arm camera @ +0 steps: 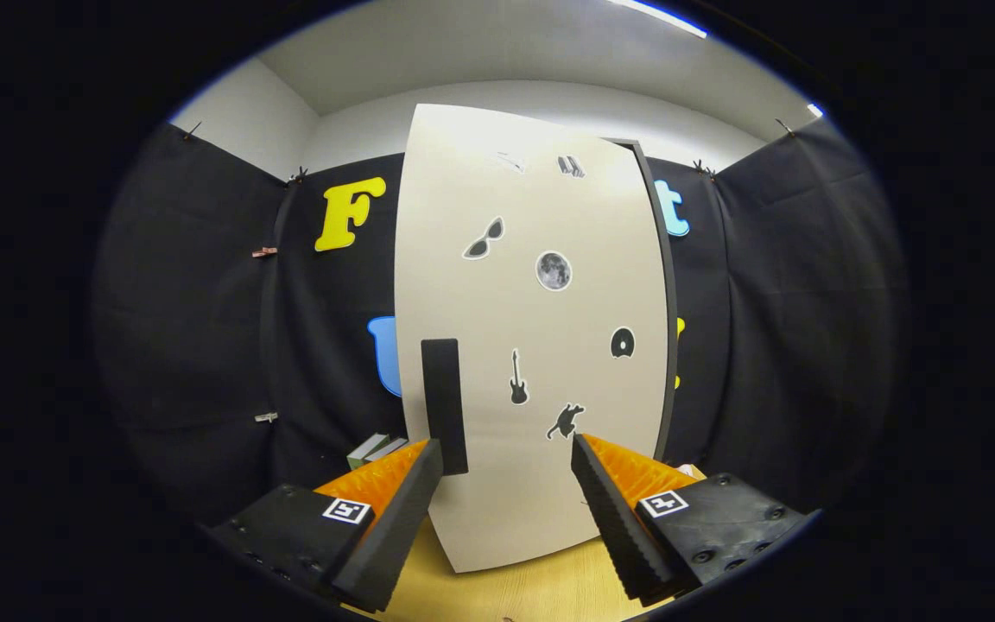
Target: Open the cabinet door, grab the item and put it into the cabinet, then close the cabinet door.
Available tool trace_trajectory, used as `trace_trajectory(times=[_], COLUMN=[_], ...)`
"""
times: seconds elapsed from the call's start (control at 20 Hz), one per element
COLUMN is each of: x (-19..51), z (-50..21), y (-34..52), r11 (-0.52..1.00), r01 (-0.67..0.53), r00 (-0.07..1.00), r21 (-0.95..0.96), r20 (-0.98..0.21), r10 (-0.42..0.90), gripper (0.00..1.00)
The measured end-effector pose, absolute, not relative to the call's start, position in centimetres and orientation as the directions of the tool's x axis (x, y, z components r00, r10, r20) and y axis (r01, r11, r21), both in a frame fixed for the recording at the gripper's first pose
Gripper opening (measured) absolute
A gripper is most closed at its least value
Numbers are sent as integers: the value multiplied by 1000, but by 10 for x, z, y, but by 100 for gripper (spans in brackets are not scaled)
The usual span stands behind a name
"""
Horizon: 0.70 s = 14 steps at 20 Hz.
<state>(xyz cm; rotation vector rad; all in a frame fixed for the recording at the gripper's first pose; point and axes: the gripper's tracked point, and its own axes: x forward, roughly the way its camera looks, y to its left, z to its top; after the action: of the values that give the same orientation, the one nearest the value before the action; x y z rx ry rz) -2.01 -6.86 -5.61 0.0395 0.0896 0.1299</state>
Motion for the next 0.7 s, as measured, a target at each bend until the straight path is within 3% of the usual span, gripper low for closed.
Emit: trace_trajectory(times=[0.7], x=[-23], z=[-46], y=[-74], r11=[990], r01=[-133], r00=[990], r21=[38], r20=[-49], r10=[135], gripper=[97])
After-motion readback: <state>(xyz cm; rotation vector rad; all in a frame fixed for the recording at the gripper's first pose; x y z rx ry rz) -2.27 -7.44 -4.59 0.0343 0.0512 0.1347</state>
